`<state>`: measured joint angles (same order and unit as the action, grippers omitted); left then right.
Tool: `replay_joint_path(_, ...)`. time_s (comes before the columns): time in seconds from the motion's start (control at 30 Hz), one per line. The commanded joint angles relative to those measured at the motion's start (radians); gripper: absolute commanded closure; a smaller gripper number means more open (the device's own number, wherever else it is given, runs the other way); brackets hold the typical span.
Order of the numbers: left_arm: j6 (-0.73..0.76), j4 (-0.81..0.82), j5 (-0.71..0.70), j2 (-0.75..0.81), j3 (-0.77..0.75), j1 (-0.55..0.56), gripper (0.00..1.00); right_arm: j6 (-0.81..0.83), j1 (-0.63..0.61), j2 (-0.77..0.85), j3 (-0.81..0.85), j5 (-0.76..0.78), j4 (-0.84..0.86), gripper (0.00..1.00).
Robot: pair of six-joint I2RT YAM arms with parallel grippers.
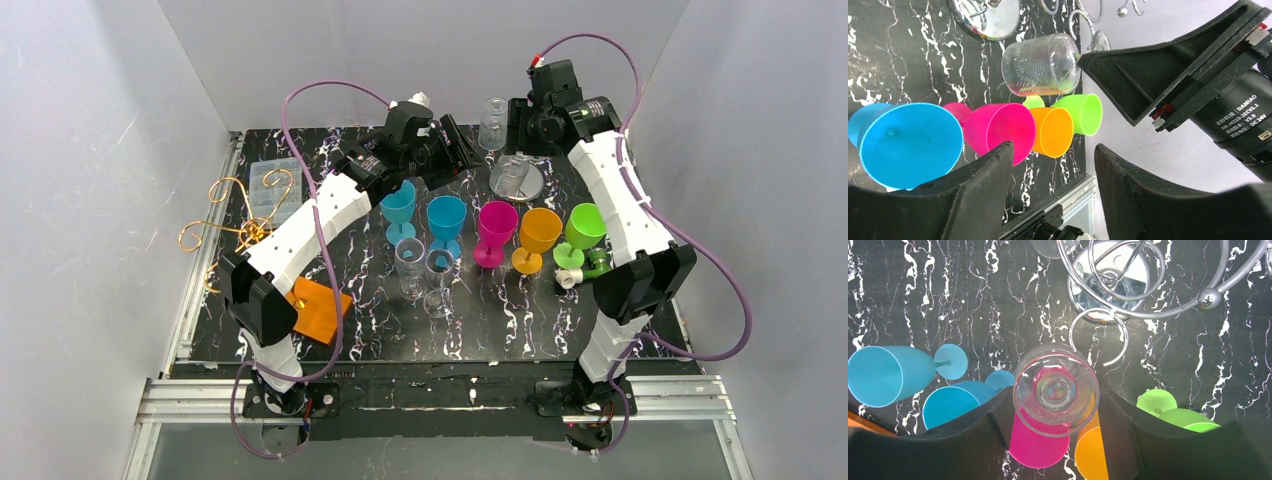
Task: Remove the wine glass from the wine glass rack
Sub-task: Pick up the wine glass from the wine rack, then place the wine glass at the wine rack.
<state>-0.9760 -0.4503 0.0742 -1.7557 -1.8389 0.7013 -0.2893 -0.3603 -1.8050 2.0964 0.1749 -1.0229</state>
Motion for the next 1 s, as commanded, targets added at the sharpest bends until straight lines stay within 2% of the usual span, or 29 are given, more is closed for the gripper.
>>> replay_joint_path(0.0, -0.045, 0.073, -0.023, 0.036, 0.009, 0.008, 0.45, -0.018, 0.001, 0.075, 0.056, -0.017, 0.034, 0.60)
replay_joint_path(0.23, -0.027, 0.148, -0.059, 0.053, 0.064, 0.054, 0.48, -0.032, 0.001, 0.079, 0.049, -0.019, 0.037, 0.61)
replay_joint_path(0.47, -0.015, 0.100, -0.059, 0.013, -0.013, 0.054, 0.49, -0.009, 0.001, 0.093, 0.017, 0.024, 0.036, 0.61)
replay_joint_path(0.97, -0.008, 0.079, -0.060, 0.014, -0.022, 0.054, 0.48, 0.015, 0.001, 0.065, -0.008, 0.078, 0.067, 0.60)
